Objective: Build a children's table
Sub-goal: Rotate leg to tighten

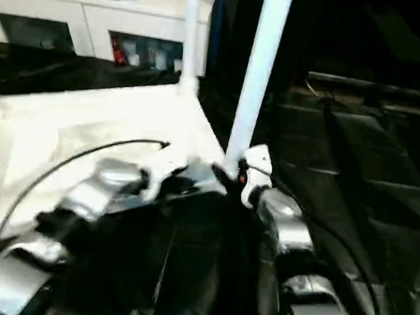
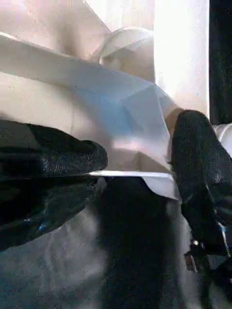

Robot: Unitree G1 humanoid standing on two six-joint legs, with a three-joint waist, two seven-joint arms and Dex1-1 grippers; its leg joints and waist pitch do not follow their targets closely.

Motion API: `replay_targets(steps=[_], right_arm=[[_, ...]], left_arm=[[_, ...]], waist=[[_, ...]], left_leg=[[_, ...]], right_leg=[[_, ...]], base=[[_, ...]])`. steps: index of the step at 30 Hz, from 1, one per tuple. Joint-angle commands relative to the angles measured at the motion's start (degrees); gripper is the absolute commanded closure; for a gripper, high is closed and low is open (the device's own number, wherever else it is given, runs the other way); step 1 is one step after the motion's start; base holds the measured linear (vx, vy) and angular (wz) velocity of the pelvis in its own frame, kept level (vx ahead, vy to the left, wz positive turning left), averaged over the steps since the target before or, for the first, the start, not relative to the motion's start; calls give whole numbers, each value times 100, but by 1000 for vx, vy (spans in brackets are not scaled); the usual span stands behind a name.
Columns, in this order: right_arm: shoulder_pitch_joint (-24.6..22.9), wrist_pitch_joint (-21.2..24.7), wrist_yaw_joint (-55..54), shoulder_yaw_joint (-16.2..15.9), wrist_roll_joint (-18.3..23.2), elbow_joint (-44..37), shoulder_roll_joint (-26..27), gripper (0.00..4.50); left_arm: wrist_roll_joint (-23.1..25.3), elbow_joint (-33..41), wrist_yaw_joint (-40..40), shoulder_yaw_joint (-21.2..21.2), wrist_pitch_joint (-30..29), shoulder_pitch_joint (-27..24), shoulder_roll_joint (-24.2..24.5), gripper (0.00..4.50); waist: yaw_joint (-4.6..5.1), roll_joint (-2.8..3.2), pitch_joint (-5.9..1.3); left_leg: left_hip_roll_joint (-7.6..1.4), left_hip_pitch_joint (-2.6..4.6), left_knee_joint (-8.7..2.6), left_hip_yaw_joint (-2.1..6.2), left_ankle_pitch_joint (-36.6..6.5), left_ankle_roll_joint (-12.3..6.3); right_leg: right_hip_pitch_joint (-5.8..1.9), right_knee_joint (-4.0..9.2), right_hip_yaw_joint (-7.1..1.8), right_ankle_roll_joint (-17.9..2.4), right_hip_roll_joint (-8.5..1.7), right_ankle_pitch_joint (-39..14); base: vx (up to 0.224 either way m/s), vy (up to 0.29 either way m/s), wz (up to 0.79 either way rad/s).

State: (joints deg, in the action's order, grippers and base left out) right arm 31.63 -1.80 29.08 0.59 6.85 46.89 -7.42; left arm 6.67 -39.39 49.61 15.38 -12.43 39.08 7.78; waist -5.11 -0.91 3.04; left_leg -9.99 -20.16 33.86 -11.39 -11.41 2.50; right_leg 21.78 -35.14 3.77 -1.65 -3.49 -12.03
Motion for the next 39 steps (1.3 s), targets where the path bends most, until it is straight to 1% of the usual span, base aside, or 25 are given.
replay_targets(steps=[1, 2, 3, 4, 5, 6, 8, 9, 10, 12, 13, 14, 15, 16, 19, 20, 21, 23, 24, 25, 26, 30, 34, 37, 39], right_arm=[[-99, 100, 172, -442, -196, 297, 466, 174], [-85, 63, 257, -419, -138, 271, 499, 119], [-85, 63, 257, -419, -138, 271, 499, 119], [-85, 72, 336, -396, -86, 251, 512, 105], [-126, 98, 628, -427, -24, 107, 448, 102], [-156, 51, 773, -493, -64, 23, 385, 95], [-196, -44, 966, -571, -120, -61, 263, 60], [-213, -80, 1064, -593, -128, -93, 198, 60], [-237, -83, 1288, -610, -80, -142, 118, 60], [-251, -91, 1438, -617, -51, -167, 71, 60], [-310, -189, 1937, -677, -10, -263, -165, 60], [-332, -220, 2150, -700, 11, -299, -266, 60], [-350, -228, 2345, -717, 26, -332, -347, 60], [-373, -231, 2551, -747, 35, -379, -429, 60], [-461, -215, 3230, -872, 58, -568, -680, 60], [-502, -193, 3571, -941, 96, -659, -796, 74], [-520, -191, 3740, -967, 116, -699, -847, 85], [-552, -132, 4049, -1011, 178, -789, -938, 92], [-571, -75, 4283, -1068, 222, -863, -1018, 95], [-581, -38, 4413, -1103, 247, -908, -1064, 104], [-612, 9, 4692, -1218, 235, -1001, -1174, 117], [-676, 14, 5013, -1405, 159, -1114, -1299, 152], [-711, 35, 4972, -1407, 148, -1156, -1253, 162], [-725, 81, 4520, -1310, 113, -1095, -1060, 164], [-706, 89, 4230, -1248, 96, -1023, -969, 164]], left_arm=[[-151, 49, -135, 5, 223, 187, -420, 450], [-173, 92, -40, 23, 248, 165, -408, 450], [-173, 92, -40, 23, 248, 165, -408, 450], [-193, 113, -3, 23, 235, 156, -399, 450], [-213, 167, 170, 55, 328, 111, -303, 450], [-223, 173, 252, 67, 367, 90, -252, 450], [-255, 207, 427, 98, 434, 44, -159, 450], [-273, 236, 533, 120, 478, 15, -105, 450], [-308, 302, 686, 143, 503, -31, -35, 450], [-331, 346, 782, 156, 514, -61, 9, 450], [-430, 559, 1178, 191, 526, -196, 211, 450], [-459, 627, 1328, 202, 554, -247, 298, 450], [-470, 664, 1432, 204, 568, -280, 366, 450], [-479, 683, 1531, 204, 599, -308, 428, 450], [-537, 766, 1881, 211, 690, -401, 627, 450], [-572, 831, 2037, 219, 702, -451, 730, 450], [-591, 860, 2120, 218, 712, -475, 779, 450], [-632, 920, 2290, 221, 706, -524, 878, 450], [-667, 977, 2437, 230, 693, -564, 971, 450], [-688, 1014, 2525, 237, 682, -588, 1026, 450], [-730, 1113, 2759, 267, 631, -648, 1167, 450], [-758, 1210, 3001, 296, 629, -726, 1334, 450], [-737, 1206, 2944, 262, 648, -732, 1325, 450], [-695, 1111, 2505, 171, 636, -683, 1163, 450], [-654, 1040, 2279, 139, 605, -633, 1078, 450]], waist=[[-16, -74, -302], [-27, 12, -306], [-6, -19, -303], [-8, -35, -307], [-10, -18, -305], [-4, -29, -301], [-13, -27, -304], [-11, -30, -308], [-15, -14, -310], [-13, -24, -315], [-20, -28, -319], [-34, -16, -318], [-29, -13, -309], [-21, -16, -315], [-43, -6, -310], [-58, -15, -310], [-65, -7, -310], [-76, -3, -302], [-79, -16, -300], [-89, -17, -303], [-101, -15, -301], [-128, -10, -306], [-146, -18, -306], [-141, -23, -306], [-130, -39, -293]], left_leg=[[-392, 26, -436, 200, -901, -233], [-392, 24, -430, 206, -823, -273], [-391, 17, -433, 196, -845, -288], [-395, 19, -437, 202, -856, -309], [-396, 19, -436, 201, -880, -315], [-393, 9, -440, 204, -923, -328], [-398, 18, -437, 204, -943, -340], [-398, 12, -432, 203, -935, -353], [-397, 10, -431, 203, -887, -377], [-405, 6, -426, 200, -827, -416], [-411, 8, -425, 205, -818, -433], [-423, -2, -419, 201, -788, -476], [-426, 0, -421, 194, -779, -488], [-419, -5, -419, 192, -778, -499], [-432, -4, -415, 178, -753, -532], [-432, -5, -409, 174, -789, -542], [-441, -5, -413, 181, -807, -537], [-441, -2, -419, 178, -850, -533], [-442, 2, -420, 174, -871, -525], [-445, 4, -421, 181, -884, -511], [-449, 5, -426, 181, -883, -499], [-449, 19, -425, 173, -841, -467], [-445, 23, -425, 176, -816, -435], [-446, 20, -428, 179, -804, -420], [-431, 27, -435, 184, -903, -353]], right_leg=[[-188, 501, -361, -1113, -644, -1388], [-184, 477, -357, -1162, -640, -1179], [-190, 487, -353, -1166, -622, -1138], [-203, 474, -349, -1192, -623, -1086], [-198, 478, -350, -1204, -627, -1096], [-210, 482, -348, -1200, -627, -1147], [-209, 491, -350, -1182, -630, -1183], [-214, 486, -354, -1187, -635, -1159], [-216, 477, -353, -1203, -630, -1081], [-220, 464, -355, -1250, -633, -954], [-233, 449, -346, -1292, -639, -922], [-233, 446, -347, -1314, -643, -866], [-217, 443, -349, -1325, -623, -831], [-226, 428, -340, -1354, -611, -774], [-218, 416, -333, -1392, -601, -714], [-222, 418, -330, -1389, -602, -745], [-224, 415, -329, -1397, -613, -768], [-213, 428, -326, -1377, -606, -916], [-205, 438, -328, -1362, -603, -964], [-214, 431, -328, -1361, -611, -993], [-203, 427, -329, -1361, -608, -1017], [-190, 421, -331, -1384, -608, -928], [-193, 418, -334, -1372, -610, -919], [-190, 415, -336, -1366, -612, -916], [-189, 454, -338, -1303, -623, -1196]], base=[[0, 0, 0], [0, 0, 0], [0, 0, 0], [0, 0, 0], [0, 0, 0], [0, 0, 0], [0, 0, 0], [0, 0, 0], [0, 0, 0], [0, 0, 0], [0, 0, 0], [0, 0, 0], [0, 0, 0], [0, 0, 0], [0, 0, 0], [0, 0, 0], [0, 0, 0], [0, 0, 0], [0, 0, 0], [0, 0, 0], [0, 0, 0], [0, 0, 0], [0, 0, 0], [0, 0, 0], [0, 0, 0]])
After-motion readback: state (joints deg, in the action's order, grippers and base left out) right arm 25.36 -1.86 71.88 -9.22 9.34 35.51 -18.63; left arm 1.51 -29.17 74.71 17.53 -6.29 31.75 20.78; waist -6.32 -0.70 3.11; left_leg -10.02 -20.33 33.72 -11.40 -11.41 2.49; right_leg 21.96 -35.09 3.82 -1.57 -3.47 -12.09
